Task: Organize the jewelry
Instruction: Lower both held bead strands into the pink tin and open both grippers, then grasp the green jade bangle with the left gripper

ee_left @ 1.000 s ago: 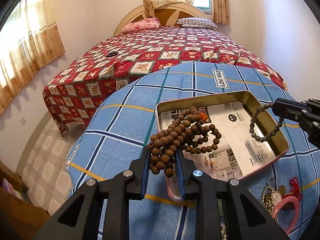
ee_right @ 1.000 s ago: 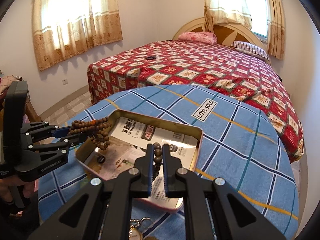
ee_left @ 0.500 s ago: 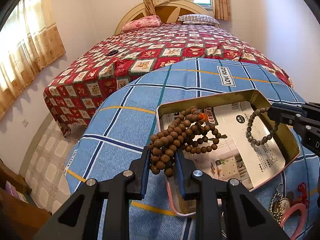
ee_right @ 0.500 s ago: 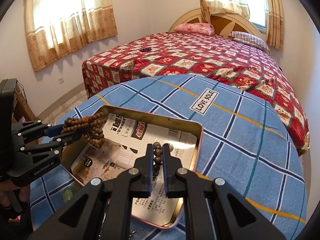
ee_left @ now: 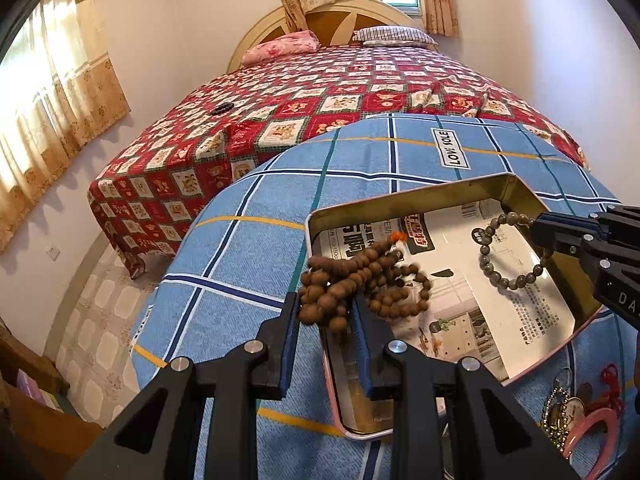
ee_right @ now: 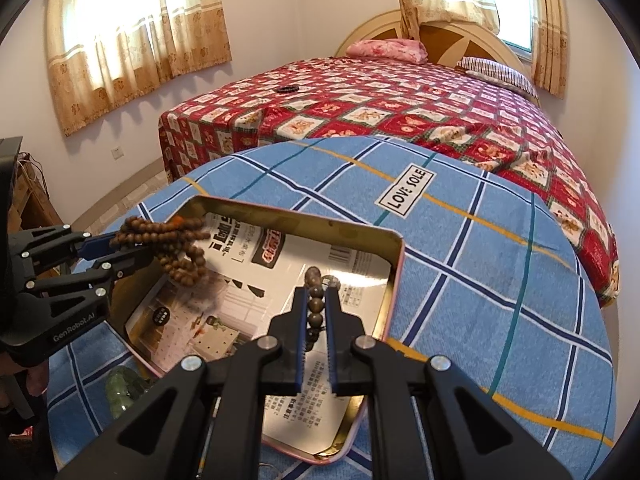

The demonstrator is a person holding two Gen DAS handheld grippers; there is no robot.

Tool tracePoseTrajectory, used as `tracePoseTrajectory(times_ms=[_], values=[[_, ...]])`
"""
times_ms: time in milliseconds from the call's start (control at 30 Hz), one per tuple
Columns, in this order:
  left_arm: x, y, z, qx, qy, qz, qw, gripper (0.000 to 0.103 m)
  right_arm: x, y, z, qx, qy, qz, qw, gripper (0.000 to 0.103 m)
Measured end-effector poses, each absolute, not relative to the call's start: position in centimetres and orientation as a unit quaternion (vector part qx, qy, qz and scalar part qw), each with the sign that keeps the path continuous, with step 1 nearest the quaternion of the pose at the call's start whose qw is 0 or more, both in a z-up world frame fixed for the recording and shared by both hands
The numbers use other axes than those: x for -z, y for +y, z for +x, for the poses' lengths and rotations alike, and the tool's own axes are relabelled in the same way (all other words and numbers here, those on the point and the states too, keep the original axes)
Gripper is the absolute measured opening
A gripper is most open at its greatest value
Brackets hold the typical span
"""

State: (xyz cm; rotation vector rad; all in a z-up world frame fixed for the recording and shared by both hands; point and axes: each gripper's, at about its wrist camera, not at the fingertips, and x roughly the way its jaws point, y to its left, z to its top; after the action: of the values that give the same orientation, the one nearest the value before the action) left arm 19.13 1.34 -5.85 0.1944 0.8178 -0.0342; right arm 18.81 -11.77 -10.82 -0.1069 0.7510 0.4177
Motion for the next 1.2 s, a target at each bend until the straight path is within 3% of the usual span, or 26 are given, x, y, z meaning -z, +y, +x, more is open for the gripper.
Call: tracePoseTrajectory(times_ms=[67,133,200,233,1200], values=[[5.7,1.2,19.1,0.016,0.394,0.094,0.914,0.034,10.8,-11.7,18.7,-0.194,0.36,-0.06,0.911,0.012],[5.3,1.3,18.9,0.007,0.389,0.093,0.917,0.049,10.9,-11.9,18.7,-0.189,0.359,-0.059,0.912,0.02],[4.8,1.5,18.5,-0.008,0.374,0.093,0.923,0.072,10.8,-12.2,18.7,-0.182,0.357,-0.055,0.914,0.042],[4.6,1.6,18.4,-0.011,0.369,0.091,0.925,0.073,10.8,-12.4,18.6,-0.182,0.355,-0.054,0.915,0.044],[5.9,3.0,10.4,-0.015,0.392,0.084,0.916,0.074,11.5,-14.3,12.1,-0.167,0.36,-0.047,0.917,0.058]])
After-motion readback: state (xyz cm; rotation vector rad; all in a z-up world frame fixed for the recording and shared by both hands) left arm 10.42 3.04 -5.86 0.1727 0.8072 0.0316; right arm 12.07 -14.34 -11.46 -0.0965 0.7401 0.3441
